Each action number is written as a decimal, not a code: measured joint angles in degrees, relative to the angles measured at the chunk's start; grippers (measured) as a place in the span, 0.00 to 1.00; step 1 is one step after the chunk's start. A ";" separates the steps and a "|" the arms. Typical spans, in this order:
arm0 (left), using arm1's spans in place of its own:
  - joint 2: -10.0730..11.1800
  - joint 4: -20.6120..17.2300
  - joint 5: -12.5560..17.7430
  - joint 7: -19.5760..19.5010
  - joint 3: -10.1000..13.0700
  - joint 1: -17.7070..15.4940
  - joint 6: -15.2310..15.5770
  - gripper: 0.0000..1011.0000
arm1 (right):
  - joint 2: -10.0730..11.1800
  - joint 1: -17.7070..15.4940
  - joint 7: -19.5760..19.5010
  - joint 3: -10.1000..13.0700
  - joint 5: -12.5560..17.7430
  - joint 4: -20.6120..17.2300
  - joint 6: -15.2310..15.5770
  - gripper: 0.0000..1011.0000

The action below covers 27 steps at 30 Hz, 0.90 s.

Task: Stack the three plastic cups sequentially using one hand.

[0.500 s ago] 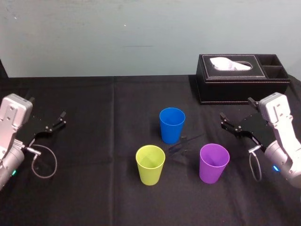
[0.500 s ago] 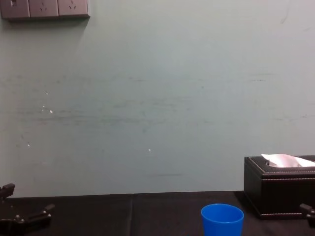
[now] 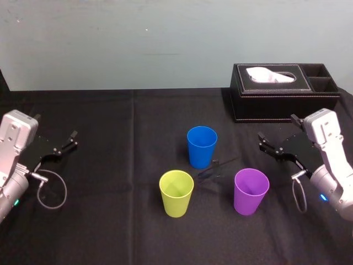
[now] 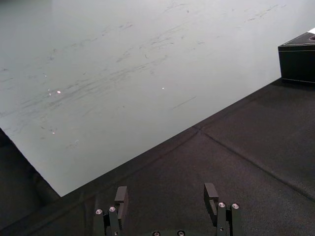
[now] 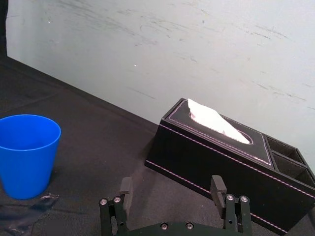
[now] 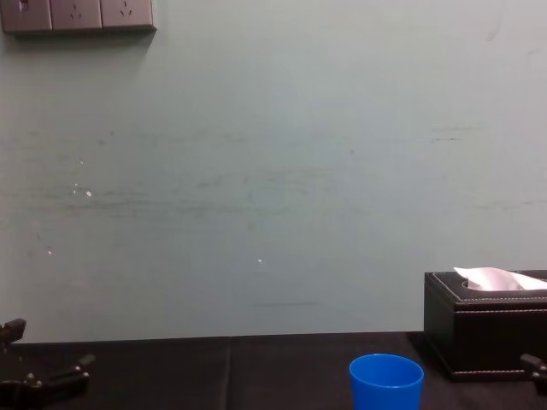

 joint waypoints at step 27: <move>0.00 0.00 0.00 0.00 0.00 0.00 0.00 1.00 | 0.00 0.00 0.00 0.00 0.00 0.00 0.00 0.99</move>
